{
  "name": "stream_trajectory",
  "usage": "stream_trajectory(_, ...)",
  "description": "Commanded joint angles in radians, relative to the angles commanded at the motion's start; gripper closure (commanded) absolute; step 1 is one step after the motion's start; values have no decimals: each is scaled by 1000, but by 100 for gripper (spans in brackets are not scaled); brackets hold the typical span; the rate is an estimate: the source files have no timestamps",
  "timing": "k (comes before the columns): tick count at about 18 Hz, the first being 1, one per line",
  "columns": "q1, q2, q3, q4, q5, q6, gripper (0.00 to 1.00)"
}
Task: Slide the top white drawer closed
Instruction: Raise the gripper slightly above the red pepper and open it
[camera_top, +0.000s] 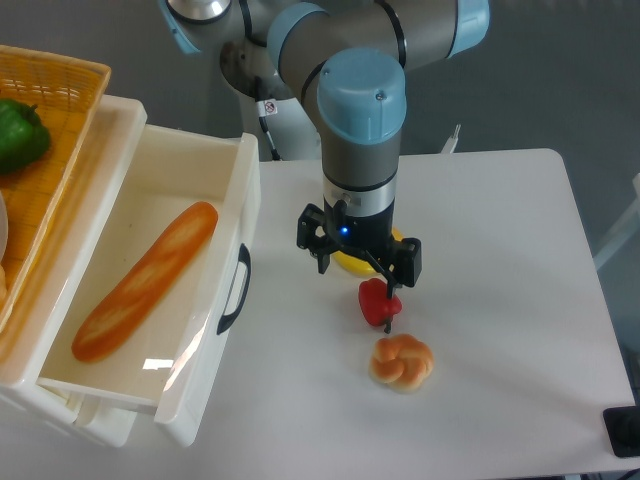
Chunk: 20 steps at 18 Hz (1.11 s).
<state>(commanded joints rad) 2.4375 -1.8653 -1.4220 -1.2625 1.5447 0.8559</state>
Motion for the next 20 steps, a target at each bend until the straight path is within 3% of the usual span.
stream_trajectory(7, -9, -6, -11, 3, 3, -31, 0)
stream_trajectory(13, -24, -6, -31, 8, 9, 18, 0)
stream_trajectory(20, -28, -11, -41, 26, 5, -86, 0)
